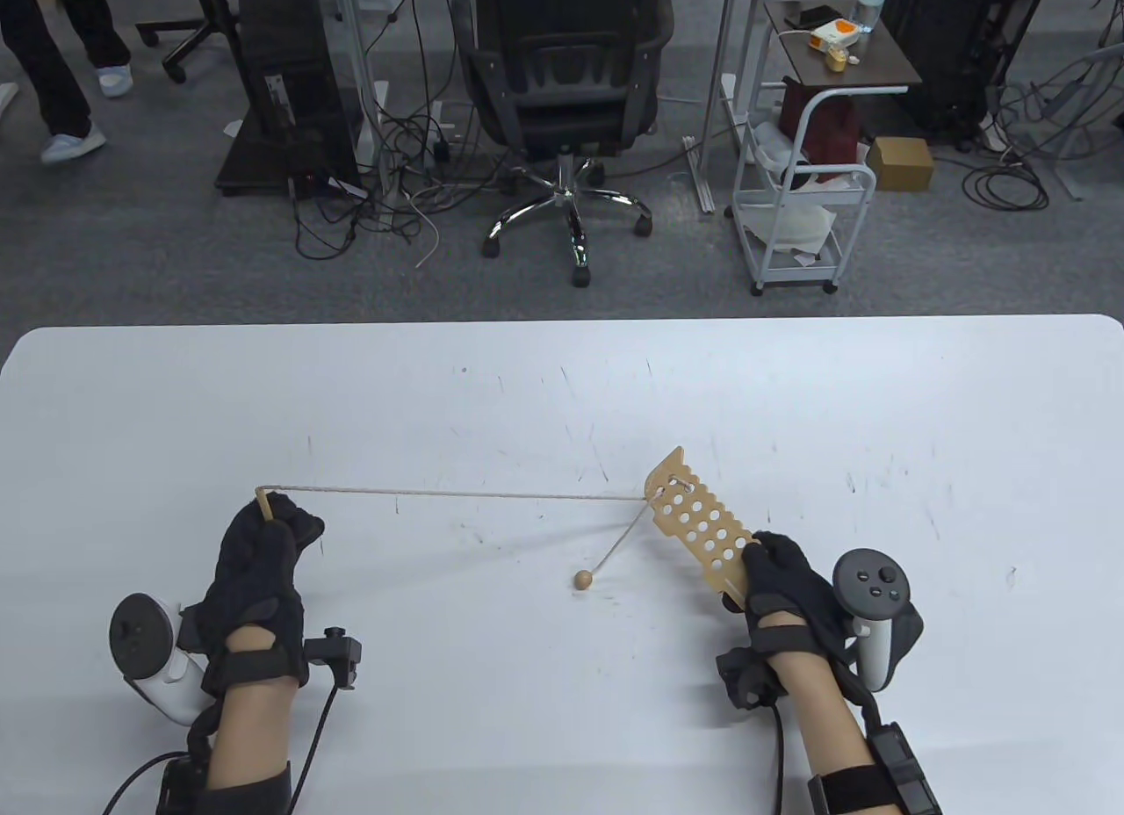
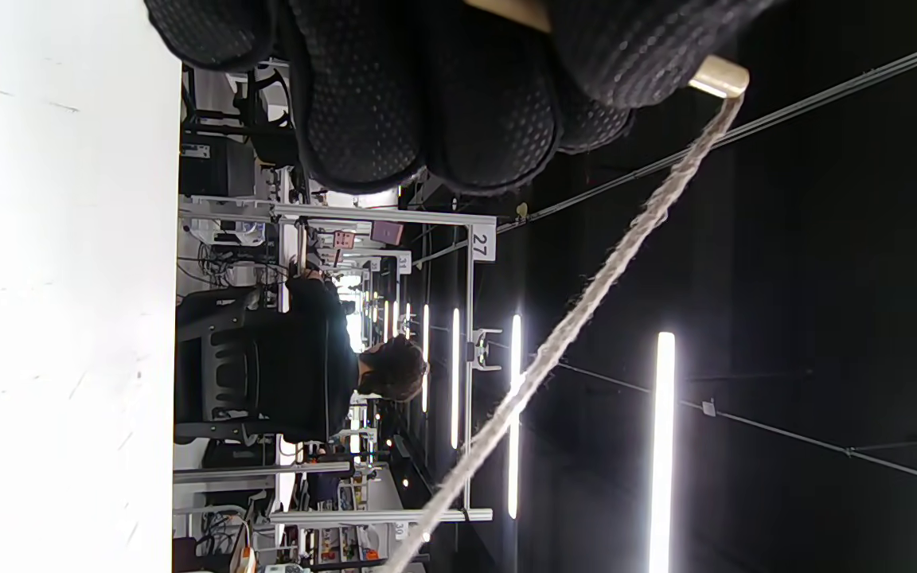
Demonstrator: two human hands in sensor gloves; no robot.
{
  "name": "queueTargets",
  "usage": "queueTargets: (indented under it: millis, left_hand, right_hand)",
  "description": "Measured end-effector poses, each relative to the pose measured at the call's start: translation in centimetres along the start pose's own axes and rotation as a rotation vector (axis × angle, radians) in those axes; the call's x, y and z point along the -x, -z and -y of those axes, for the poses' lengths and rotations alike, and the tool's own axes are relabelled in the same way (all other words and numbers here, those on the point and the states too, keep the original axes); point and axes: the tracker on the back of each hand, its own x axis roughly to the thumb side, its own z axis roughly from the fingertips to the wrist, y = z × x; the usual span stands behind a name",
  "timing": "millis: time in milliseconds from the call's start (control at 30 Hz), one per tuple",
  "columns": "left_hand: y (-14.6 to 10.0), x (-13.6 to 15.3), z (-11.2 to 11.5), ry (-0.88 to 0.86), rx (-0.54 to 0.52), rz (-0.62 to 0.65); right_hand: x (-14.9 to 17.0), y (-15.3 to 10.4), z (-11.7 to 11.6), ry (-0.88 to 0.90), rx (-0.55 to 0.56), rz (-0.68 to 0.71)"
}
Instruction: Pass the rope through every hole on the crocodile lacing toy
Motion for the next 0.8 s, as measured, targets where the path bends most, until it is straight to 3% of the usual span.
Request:
queueTargets:
  millis: [433,533,800]
  left_hand:
    - [-0.19,0.04,-0.10,0.013,-0.039,0.006]
    - [-0.39,0.27,-0.15,0.003,-0.099,0.007]
    - [-0.21,0.60,0.73,-0.032,-0.003,-0.007]
  right_hand:
    - [0.19,0.14,0.24,-0.006,0.026,-0.003]
    - [0.27,0.11,0.30,-0.012,0.043,-0.010]
    - [0.19,0.09,0.24,0.001,0.029,0.001]
